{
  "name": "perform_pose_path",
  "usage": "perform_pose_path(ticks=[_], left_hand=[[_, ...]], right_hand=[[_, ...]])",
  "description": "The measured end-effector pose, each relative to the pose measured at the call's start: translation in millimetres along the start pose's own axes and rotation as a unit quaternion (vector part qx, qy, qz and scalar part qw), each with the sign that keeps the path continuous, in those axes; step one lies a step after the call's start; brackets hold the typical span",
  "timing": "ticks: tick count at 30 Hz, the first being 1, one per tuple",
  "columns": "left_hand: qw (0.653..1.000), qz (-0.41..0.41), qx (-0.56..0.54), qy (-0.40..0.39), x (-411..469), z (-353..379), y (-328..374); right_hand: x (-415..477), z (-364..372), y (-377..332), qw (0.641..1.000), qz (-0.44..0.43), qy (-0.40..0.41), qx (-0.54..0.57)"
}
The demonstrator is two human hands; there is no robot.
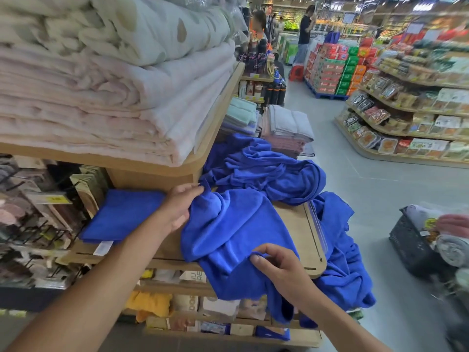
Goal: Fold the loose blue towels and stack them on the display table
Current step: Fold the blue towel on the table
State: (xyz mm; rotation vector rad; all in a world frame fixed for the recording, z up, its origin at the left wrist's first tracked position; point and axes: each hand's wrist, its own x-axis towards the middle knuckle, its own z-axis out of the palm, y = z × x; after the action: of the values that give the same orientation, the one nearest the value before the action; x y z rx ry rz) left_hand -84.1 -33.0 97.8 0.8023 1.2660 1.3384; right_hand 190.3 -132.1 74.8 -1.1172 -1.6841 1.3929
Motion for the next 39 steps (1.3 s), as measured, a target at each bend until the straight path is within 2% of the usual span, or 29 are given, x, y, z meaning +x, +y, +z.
perform_pose_path(ticks=[4,7,13,16,23,29,32,36,39], left_hand=[[0.996,0.051,0.073,-0.005,-17.9,-3.0,-6.4],[0.994,0.056,0.094,-0.006,-32.4,0.5,-9.3],[0.997,0.025,0.038,-0.060,-69.4,19.5,-12.9],[0.997,0.023,0.013,-0.079,-84.3,28.3,-15.7],[0.995,0.028,0.017,-0.097,-103.0,37.3,-13.0],[0.982,0.128,0.072,-0.117,-115.8,43.1,5.4],[0.970,0.175,0.111,-0.130,-117.1,47.9,15.3],[0.959,0.212,0.156,-0.105,-115.0,57.0,27.4],[0.955,0.238,0.167,-0.056,-113.4,67.5,38.4]], right_hand=[[10.6,1.4,-13.1,1.000,-0.023,0.006,0.003],[14.8,3.0,-18.2,0.999,-0.033,0.005,0.016],[24.9,6.2,-32.5,0.998,-0.061,-0.017,0.003],[34.1,7.1,-47.2,0.995,-0.097,0.010,-0.031],[50.7,11.8,-61.2,0.987,-0.111,0.090,-0.079],[56.1,5.9,-66.2,0.976,-0.134,0.136,-0.108],[60.2,-1.2,-73.3,0.975,-0.141,0.129,-0.112],[64.5,-12.9,-82.9,0.979,-0.150,0.104,-0.090],[68.8,-22.9,-90.6,0.981,-0.170,0.074,-0.050]])
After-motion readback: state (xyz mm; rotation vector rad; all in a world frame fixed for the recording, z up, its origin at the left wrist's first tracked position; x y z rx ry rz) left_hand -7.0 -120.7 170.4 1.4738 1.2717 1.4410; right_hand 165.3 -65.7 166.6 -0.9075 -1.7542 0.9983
